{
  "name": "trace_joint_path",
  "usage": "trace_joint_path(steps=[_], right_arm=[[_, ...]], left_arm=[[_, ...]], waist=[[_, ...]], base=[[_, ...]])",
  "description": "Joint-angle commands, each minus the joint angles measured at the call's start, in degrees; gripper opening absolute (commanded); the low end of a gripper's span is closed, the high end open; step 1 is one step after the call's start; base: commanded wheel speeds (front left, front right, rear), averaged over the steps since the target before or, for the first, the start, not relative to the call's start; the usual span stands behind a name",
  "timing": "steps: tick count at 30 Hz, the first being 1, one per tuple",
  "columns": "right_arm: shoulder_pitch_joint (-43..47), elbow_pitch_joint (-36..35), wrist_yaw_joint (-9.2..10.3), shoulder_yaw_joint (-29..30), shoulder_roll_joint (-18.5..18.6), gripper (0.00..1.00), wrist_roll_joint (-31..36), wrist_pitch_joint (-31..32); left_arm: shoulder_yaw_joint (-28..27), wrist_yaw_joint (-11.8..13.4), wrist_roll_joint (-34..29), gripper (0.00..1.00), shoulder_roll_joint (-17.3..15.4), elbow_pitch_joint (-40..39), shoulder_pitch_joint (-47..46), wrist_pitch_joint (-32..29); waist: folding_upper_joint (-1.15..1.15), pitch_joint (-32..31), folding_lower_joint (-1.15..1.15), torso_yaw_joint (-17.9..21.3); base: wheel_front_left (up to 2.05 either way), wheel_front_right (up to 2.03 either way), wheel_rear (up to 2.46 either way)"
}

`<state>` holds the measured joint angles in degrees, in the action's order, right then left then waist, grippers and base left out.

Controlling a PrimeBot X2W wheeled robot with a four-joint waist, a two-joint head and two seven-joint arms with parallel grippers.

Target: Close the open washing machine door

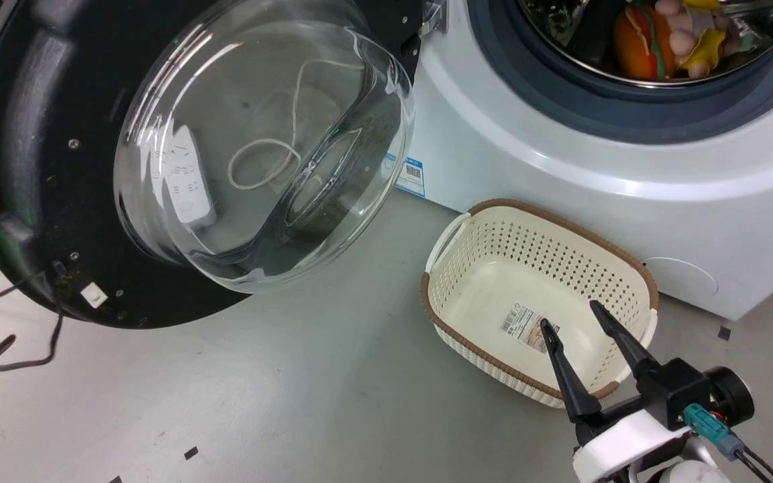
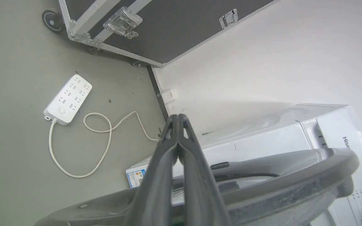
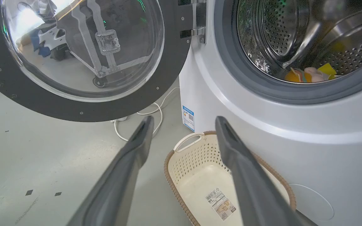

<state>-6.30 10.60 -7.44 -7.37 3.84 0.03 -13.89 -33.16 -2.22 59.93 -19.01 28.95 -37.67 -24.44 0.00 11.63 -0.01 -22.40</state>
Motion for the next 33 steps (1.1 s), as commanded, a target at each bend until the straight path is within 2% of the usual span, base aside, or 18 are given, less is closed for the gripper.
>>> trace_joint_path(steps=[1, 6, 15, 25, 29, 33], right_arm=[[-1.0, 0.2, -0.04, -0.1, 0.2, 1.0, -0.2, -0.6], [-0.7, 1.0, -0.05, 0.1, 0.0, 1.0, -0.4, -1.1], [0.5, 1.4, -0.05, 1.4, -0.6, 1.0, -0.7, -1.1], [2.6, 1.4, -0.05, 5.4, -0.9, 1.0, -1.6, -1.1], [3.0, 1.1, -0.05, 6.9, -0.9, 1.0, -2.0, -1.1], [3.0, 1.0, -0.05, 7.6, -0.9, 1.0, -1.4, -1.1]], left_arm=[[-1.0, -0.4, 1.9, 0.0, -0.1, 0.7, -1.1, -1.3], [-1.8, -2.0, 8.9, 0.0, 0.9, 0.6, 0.0, -10.6], [2.7, -3.3, 11.6, 0.0, 5.7, -8.1, 8.2, -21.1], [7.4, -2.6, 11.9, 0.0, 13.6, -21.7, 22.2, -26.0], [11.6, -0.9, 13.1, 0.0, 15.7, -27.9, 28.8, -25.9], [18.3, 0.8, 16.8, 0.0, 16.1, -32.1, 34.7, -23.1]], waist=[[0.0, -0.2, 0.01, 0.0], [0.0, -1.5, 0.01, -0.4], [0.0, -5.7, 0.01, 0.0], [0.0, -11.6, 0.01, 3.2], [0.0, -12.6, 0.01, 6.1], [0.0, -12.4, 0.01, 10.3]], base=[[0.0, 0.0, 0.0], [0.0, 0.0, 0.0], [0.0, 0.0, 0.0], [0.0, 0.0, 0.0], [0.0, 0.0, 0.0], [0.0, 0.0, 0.0]])
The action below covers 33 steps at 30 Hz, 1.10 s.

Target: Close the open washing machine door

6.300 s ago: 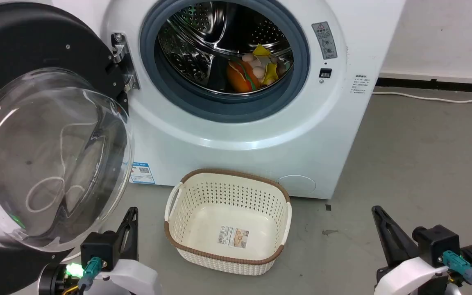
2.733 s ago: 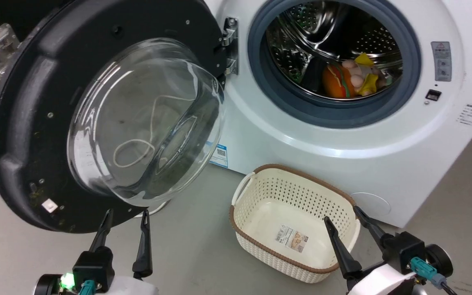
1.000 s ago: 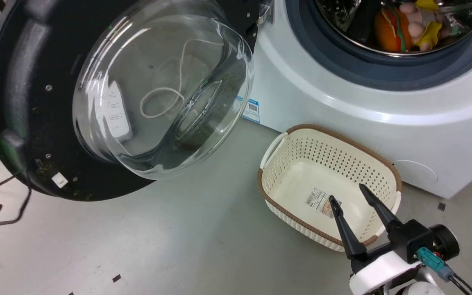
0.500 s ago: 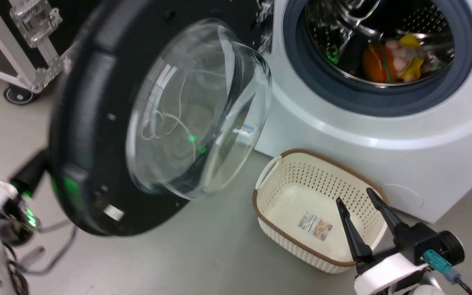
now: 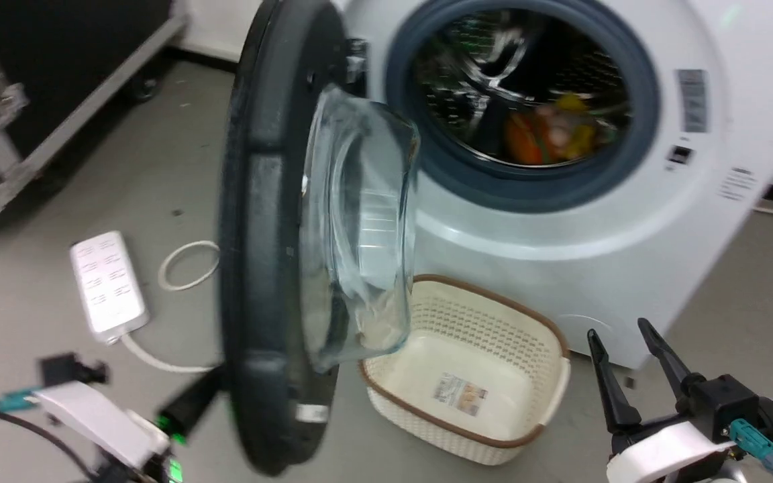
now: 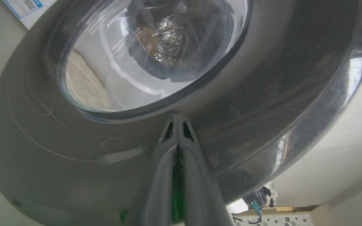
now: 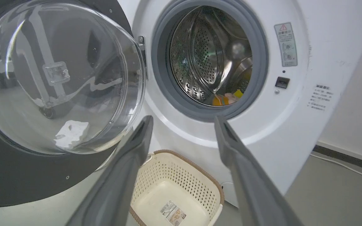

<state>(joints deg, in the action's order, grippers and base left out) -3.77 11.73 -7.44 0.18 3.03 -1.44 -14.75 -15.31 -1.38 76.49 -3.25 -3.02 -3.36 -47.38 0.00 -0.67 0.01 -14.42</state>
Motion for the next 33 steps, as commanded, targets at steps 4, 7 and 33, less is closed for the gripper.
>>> trace_joint_path(steps=[4, 7, 33], right_arm=[[0.5, -0.3, -0.05, 0.9, -0.1, 1.0, 1.0, -0.2], [0.2, -0.5, -0.05, 1.5, -0.1, 1.0, 1.4, -0.2], [-6.6, -0.4, -0.05, -2.2, -0.1, 1.0, -3.2, -0.2]], left_arm=[[9.4, 0.4, 3.7, 0.0, 0.3, -1.7, 4.3, 5.1], [15.2, 0.4, 6.3, 0.0, 0.4, -1.3, 5.0, 8.9], [28.0, -2.9, 17.5, 0.0, 0.4, 29.4, -37.9, 42.7]], waist=[[0.0, 1.0, -0.01, 7.0], [0.0, 2.4, -0.01, 10.7], [0.0, 17.2, -0.01, 35.4]], base=[[0.0, 0.0, 0.0], [0.0, 0.0, 0.0], [0.0, 0.0, 0.0]])
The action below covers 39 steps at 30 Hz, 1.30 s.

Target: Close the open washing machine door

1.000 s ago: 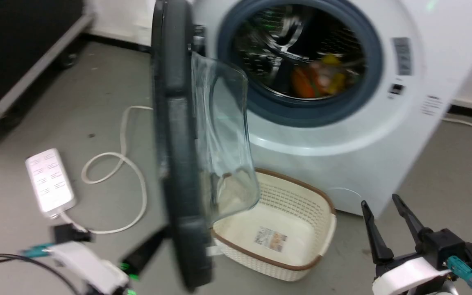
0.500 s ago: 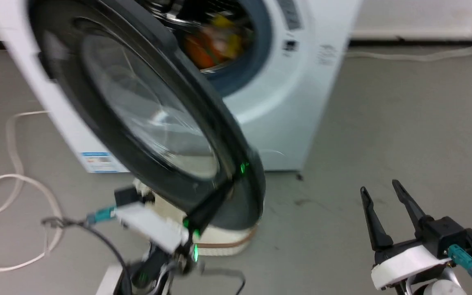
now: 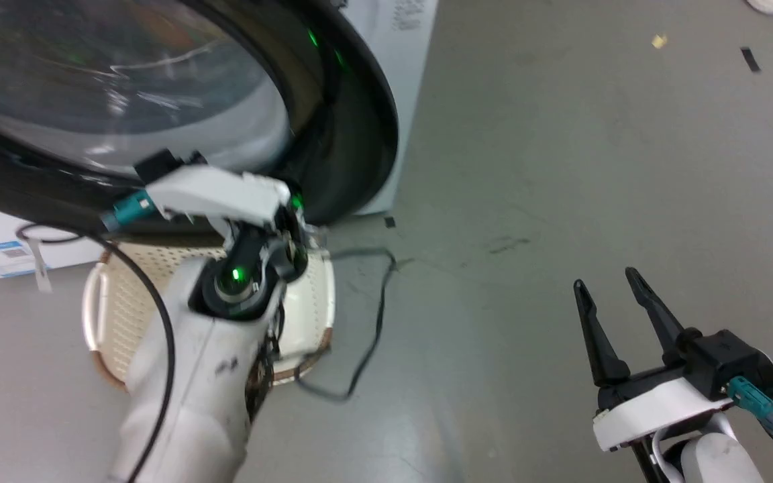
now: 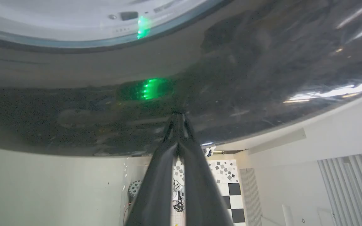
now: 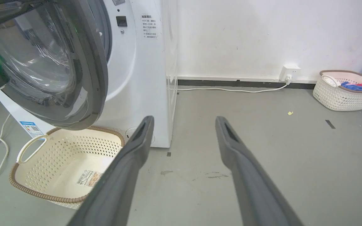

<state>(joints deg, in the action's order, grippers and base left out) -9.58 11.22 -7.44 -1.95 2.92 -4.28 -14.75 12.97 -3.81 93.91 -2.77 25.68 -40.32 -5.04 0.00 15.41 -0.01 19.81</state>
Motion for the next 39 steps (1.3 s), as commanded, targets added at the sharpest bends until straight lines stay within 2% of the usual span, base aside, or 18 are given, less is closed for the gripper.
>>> trace_joint_path(steps=[1, 6, 10, 14, 15, 16, 17, 18, 22, 26, 28, 31, 34, 39], right_arm=[[-1.0, 0.1, -0.05, -0.3, 0.0, 1.0, -0.5, -0.2], [-1.1, 0.1, -0.05, -0.6, 0.0, 1.0, -0.6, -0.2], [-0.3, -0.1, -0.05, -0.1, 0.0, 1.0, -0.4, -0.2], [1.2, -0.5, -0.05, 0.7, 0.0, 1.0, 0.0, -0.2], [2.3, -1.0, -0.05, 1.2, 0.0, 1.0, 0.1, -0.2], [2.3, -1.0, -0.05, 1.2, 0.0, 1.0, 0.1, -0.2], [2.9, -1.2, -0.05, 1.1, 0.0, 1.0, 0.3, -0.2], [3.5, -1.4, -0.05, 1.0, 0.0, 1.0, 0.6, -0.2], [5.4, -1.8, -0.05, 1.0, 0.0, 1.0, 1.6, -0.2], [7.1, -2.5, -0.05, 1.3, 0.0, 1.0, 2.2, -0.2], [8.0, -2.8, -0.05, 1.3, 0.0, 1.0, 2.4, -0.2], [8.8, -3.1, -0.05, 1.3, 0.0, 1.0, 2.7, -0.2], [9.6, -3.3, -0.05, 1.0, 0.0, 1.0, 2.9, -0.2], [11.0, -3.2, -0.05, 0.5, 0.0, 1.0, 3.1, -0.2]], left_arm=[[-0.6, -0.8, 0.1, 0.0, -0.1, 2.5, -2.3, 0.9], [-1.8, -2.5, 1.4, 0.0, -0.1, 9.9, -6.2, 2.5], [-0.5, -3.5, 0.9, 0.0, -0.1, 11.5, -4.4, 1.6], [0.9, -3.6, -0.8, 0.0, -0.4, 8.5, 0.1, 1.5], [3.0, -3.6, -3.6, 0.0, -1.5, 4.4, 4.4, 1.8], [3.0, -3.6, -3.6, 0.0, -1.5, 4.4, 4.4, 1.8], [4.5, -3.7, -5.6, 0.32, -2.5, 2.2, 6.8, 2.2], [6.2, -3.7, -8.3, 1.0, -3.9, 0.2, 9.3, 3.0], [12.2, -3.7, -20.4, 1.0, -10.3, -5.9, 18.0, 11.2], [14.8, -3.6, -32.1, 1.0, -16.2, -8.5, 24.0, 18.7], [14.9, -1.8, -40.1, 1.0, -18.2, -9.2, 26.2, 19.8], [9.9, 1.6, -50.0, 1.0, -17.3, -14.0, 29.8, 20.0], [5.7, 3.9, -59.8, 1.0, -15.7, -19.0, 34.2, 20.0], [1.0, 6.3, -71.4, 1.0, -12.2, -24.4, 40.6, 20.0]], waist=[[0.0, 1.3, 0.01, 1.3], [0.0, 0.8, 0.01, 0.8], [0.0, -1.5, 0.01, -1.1], [0.0, -4.2, 0.01, -3.6], [0.0, -6.0, 0.01, -5.7], [0.0, -6.0, 0.01, -5.7], [0.0, -7.0, 0.01, -6.8], [0.0, -7.9, 0.01, -7.8], [0.0, -11.5, 0.01, -12.1], [0.0, -14.4, 0.01, -16.3], [0.0, -15.4, 0.01, -18.0], [0.0, -16.2, 0.01, -20.3], [0.0, -16.8, 0.01, -21.7], [0.0, -17.7, 0.01, -23.1]], base=[[0.0, 0.0, 0.0], [0.0, 0.0, 0.0], [0.0, 0.0, 0.0], [0.0, 0.0, 0.0], [0.0, 0.0, 0.0], [0.0, 0.0, 0.0], [0.0, 0.0, 0.0], [0.0, 0.0, 0.0], [0.0, 0.0, 0.0], [0.0, 0.0, 0.0], [0.0, 0.0, 0.0], [0.0, 0.0, 0.0], [0.0, 0.0, 0.0], [0.0, 0.0, 0.0]])
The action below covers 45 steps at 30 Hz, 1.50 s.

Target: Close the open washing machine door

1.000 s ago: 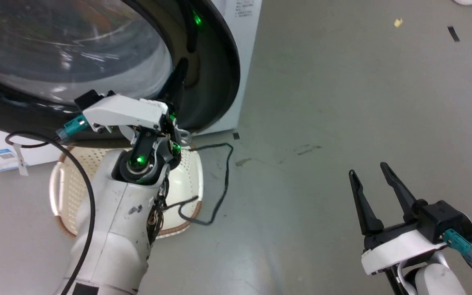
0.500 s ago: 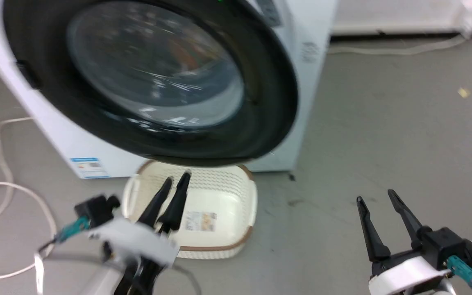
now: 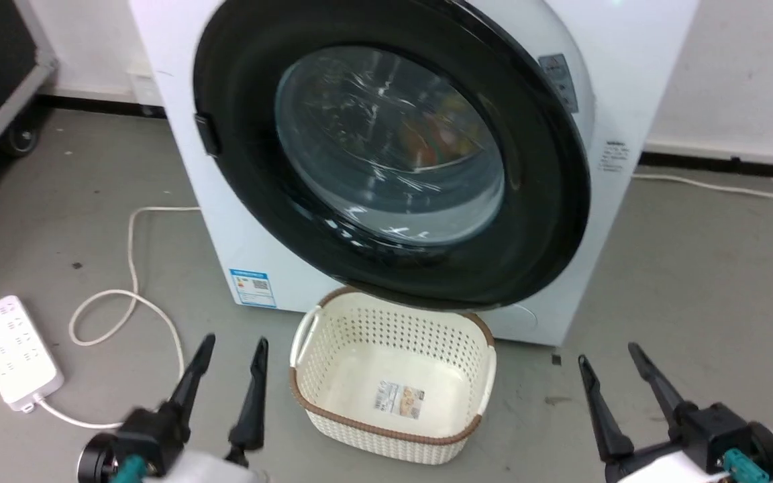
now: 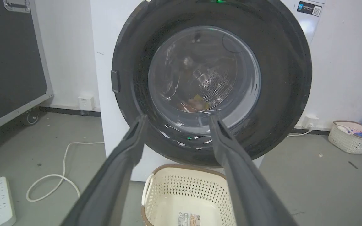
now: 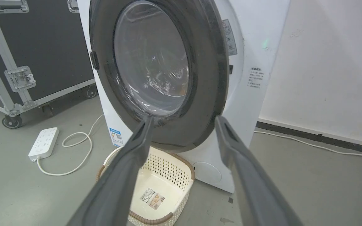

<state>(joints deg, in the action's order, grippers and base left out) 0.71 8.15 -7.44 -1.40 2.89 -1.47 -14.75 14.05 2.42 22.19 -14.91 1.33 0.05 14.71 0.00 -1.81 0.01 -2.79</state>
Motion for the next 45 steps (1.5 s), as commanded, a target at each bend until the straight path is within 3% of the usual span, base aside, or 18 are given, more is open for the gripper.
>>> trace_joint_path(steps=[1, 5, 11, 12, 13, 19, 24, 30, 35, 40, 45], right_arm=[[1.1, -0.1, -0.05, -0.1, 0.0, 1.0, 0.2, -0.2], [2.5, 0.3, -0.05, -0.7, 0.0, 1.0, -0.3, -0.2], [3.2, 1.2, -0.05, -2.2, 0.0, 1.0, -1.1, -0.1], [3.2, 1.3, -0.05, -2.5, 0.0, 0.37, -1.1, 0.0], [3.0, 1.2, -0.05, -2.7, 0.0, 0.0, -1.2, 0.0], [-1.7, -0.9, -0.05, -5.4, 2.8, 0.0, -1.7, 1.0], [-11.0, -1.5, -0.05, -8.6, 9.8, 0.0, -3.9, 4.5], [-23.8, 2.5, -0.05, -12.3, 20.1, 0.0, -11.8, 9.3], [-33.3, 7.4, -0.05, -13.0, 26.1, 0.0, -16.8, 10.9], [-40.1, 13.4, -0.05, -11.5, 28.6, 0.0, -18.9, 12.2], [-46.2, 20.0, -0.05, -7.9, 28.9, 0.0, -19.4, 13.3]], left_arm=[[-0.4, 0.3, -2.0, 1.0, 0.1, -0.3, 1.1, 0.3], [-1.7, 1.5, -8.0, 1.0, 1.8, -0.7, 3.5, 0.3], [-0.8, -0.3, -13.0, 1.0, 2.9, 0.2, 4.7, 0.3], [-0.8, -0.6, -13.3, 1.0, 3.2, 0.3, 4.7, 0.3], [-0.8, -0.9, -13.6, 1.0, 3.4, 0.5, 4.5, 0.3], [-0.4, -2.3, -15.8, 1.0, 4.8, 0.3, 2.1, 0.3], [0.2, -3.0, -17.1, 1.0, 6.8, -0.3, -1.3, 0.3], [0.5, -3.3, -18.1, 1.0, 8.8, -0.3, -4.8, 0.3], [1.0, -3.5, -18.3, 1.0, 10.0, -0.5, -6.8, 0.3], [1.6, -3.9, -18.6, 1.0, 10.7, -0.5, -7.8, 0.3], [1.5, -4.3, -18.9, 1.0, 11.0, -0.6, -8.5, 0.3]], waist=[[0.0, -0.6, -0.01, -0.8], [0.0, -0.7, -0.01, -1.7], [0.0, 0.0, -0.01, -3.0], [0.0, 0.3, -0.01, -3.3], [0.0, 0.6, -0.01, -3.6], [0.0, 6.5, -0.01, -6.0], [0.0, 12.8, -0.01, -8.7], [0.0, 18.9, -0.01, -11.7], [0.0, 21.8, -0.01, -13.6], [0.0, 23.1, -0.01, -14.7], [0.0, 24.0, -0.01, -15.2]], base=[[0.0, 0.0, 0.0], [0.0, 0.0, 0.0], [0.0, 0.0, 0.0], [0.0, 0.0, 0.0], [0.0, 0.0, 0.0], [0.0, 0.0, 0.0], [0.0, 0.0, 0.0], [0.0, 0.0, 0.0], [0.0, 0.0, 0.0], [0.0, 0.0, 0.0], [0.0, 0.0, 0.0]])
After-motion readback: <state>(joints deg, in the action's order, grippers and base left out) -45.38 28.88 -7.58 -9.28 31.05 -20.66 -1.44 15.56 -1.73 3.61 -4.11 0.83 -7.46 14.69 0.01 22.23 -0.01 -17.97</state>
